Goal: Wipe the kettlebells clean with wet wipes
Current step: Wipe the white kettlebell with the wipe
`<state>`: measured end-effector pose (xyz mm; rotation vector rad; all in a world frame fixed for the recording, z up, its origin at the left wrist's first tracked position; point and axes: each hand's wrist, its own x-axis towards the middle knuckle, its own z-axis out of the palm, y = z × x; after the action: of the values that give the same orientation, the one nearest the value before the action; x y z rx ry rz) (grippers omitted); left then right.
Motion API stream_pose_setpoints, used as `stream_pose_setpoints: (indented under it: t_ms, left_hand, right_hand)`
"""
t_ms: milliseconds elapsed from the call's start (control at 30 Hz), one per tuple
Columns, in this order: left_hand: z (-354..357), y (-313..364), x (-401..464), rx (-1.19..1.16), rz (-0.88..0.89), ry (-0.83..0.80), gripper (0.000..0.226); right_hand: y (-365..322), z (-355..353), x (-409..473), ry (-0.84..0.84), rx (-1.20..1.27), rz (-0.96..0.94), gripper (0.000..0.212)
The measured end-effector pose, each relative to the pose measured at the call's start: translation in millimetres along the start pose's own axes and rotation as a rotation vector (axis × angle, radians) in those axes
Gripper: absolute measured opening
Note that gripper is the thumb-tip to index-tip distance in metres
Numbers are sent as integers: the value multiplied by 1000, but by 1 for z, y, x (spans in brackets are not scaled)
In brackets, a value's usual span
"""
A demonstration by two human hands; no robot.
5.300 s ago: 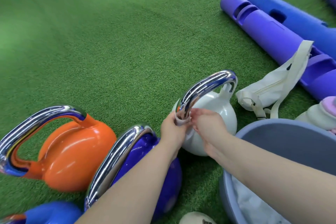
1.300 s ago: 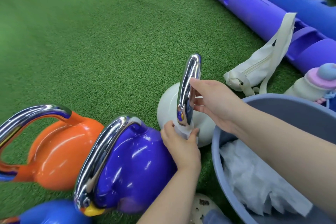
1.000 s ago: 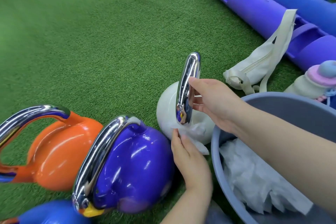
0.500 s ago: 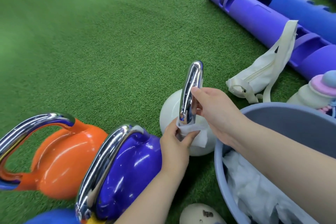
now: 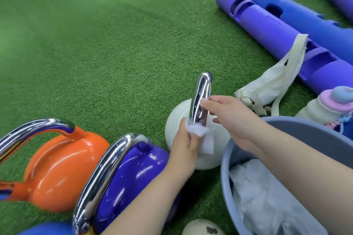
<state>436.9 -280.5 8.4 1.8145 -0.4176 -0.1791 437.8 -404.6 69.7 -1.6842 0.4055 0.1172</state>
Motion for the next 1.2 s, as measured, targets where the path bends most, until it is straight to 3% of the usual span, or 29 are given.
stream_pose_setpoints:
  t_ms: [100, 233, 300, 367, 500, 567, 667, 767, 933, 1033, 1200]
  left_hand:
    - [3, -12, -13, 51, -13, -3, 25]
    - [-4, 14, 3, -34, -103, -9, 42]
    - [-8, 35, 21, -74, -218, -34, 32]
    - [-12, 46, 44, -56, -338, -105, 37]
    - [-15, 60, 81, -83, -645, -268, 64]
    - [-14, 67, 88, -81, -687, -308, 54]
    - [-10, 65, 91, -138, -680, -224, 38]
    - [3, 66, 78, -206, -637, -68, 26]
    - [31, 66, 55, -182, -534, 206, 37]
    - [45, 74, 51, -321, -611, 335, 43]
    - [45, 73, 76, -637, -782, 387, 16]
  right_hand:
    - [-1, -2, 2, -28, -32, -5, 28]
    - [-6, -6, 4, -83, -86, -57, 31]
    - [-10, -9, 4, -122, -123, -64, 40]
    - [-13, -14, 4, -184, -143, -49, 48]
    - [-10, -25, 2, -271, -87, -8, 29]
    - [-8, -26, 1, -309, -73, 12, 32]
    - [-12, -24, 6, -284, -8, 24, 42]
    - [-16, -23, 14, -135, 97, 18, 42]
    - [-17, -24, 15, -31, 88, 26, 28]
    - [-12, -24, 19, 43, 64, 16, 42]
    - [-14, -31, 19, 208, 45, -84, 47]
